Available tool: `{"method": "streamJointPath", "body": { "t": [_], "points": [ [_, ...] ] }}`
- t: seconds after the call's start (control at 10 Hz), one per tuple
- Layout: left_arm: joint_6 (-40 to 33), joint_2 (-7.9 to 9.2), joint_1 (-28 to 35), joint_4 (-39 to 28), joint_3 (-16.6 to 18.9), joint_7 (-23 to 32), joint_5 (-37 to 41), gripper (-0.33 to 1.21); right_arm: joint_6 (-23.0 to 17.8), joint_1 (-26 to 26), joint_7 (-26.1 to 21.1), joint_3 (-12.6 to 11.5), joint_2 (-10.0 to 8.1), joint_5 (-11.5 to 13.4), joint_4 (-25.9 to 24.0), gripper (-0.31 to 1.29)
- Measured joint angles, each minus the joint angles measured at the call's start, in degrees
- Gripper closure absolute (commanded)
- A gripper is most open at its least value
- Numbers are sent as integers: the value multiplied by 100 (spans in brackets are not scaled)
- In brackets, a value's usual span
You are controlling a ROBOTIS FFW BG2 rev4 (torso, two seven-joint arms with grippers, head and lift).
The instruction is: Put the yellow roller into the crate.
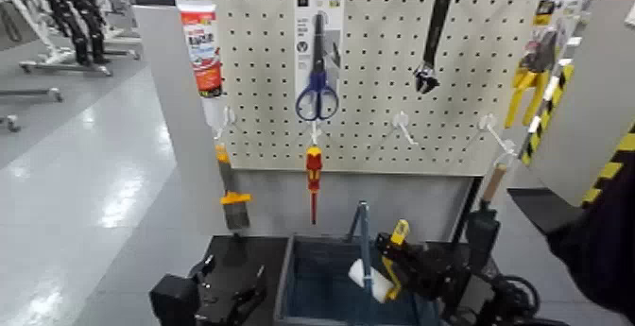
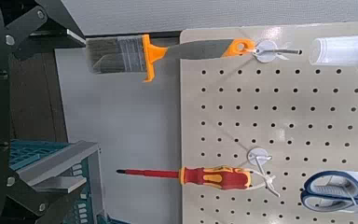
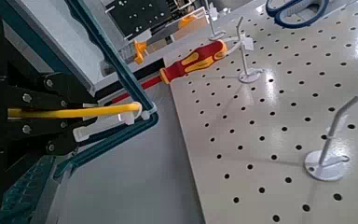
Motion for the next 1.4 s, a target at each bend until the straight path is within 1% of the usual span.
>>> {"method": "streamJointPath", "body": {
  "t": [0.2, 0.3, 0.5, 0.6, 0.7, 1.1, 1.3, 1.4],
  "points": [
    [-1, 0, 0, 0, -7, 0, 0, 25, 111, -56, -11, 100, 6, 39, 122, 125],
    [-1, 0, 0, 0, -7, 0, 0, 25, 176, -68, -38, 119, 7, 67, 149, 113],
    [-9, 0, 4, 0, -3, 0, 0, 25, 254, -74, -61, 126, 8, 80, 154, 21],
    [-9, 0, 8, 0, 0, 0, 0, 25, 296, -74, -26, 99, 7, 94, 104, 5],
    [-9, 0, 10, -1, 3, 0, 0, 25, 362, -72, 12, 45, 0, 164, 13, 7],
    [-9, 0, 18, -9, 11, 0, 1, 25, 660, 14, -18, -211, -9, 606, -486, 5],
    [-9, 0, 23, -9, 16, 0, 9, 25, 636, 147, -223, -317, -9, 780, -795, 6],
    [-9, 0, 26, -9, 18, 3, 15, 25, 614, 264, -383, -379, -7, 964, -1072, 6]
  ]
}}
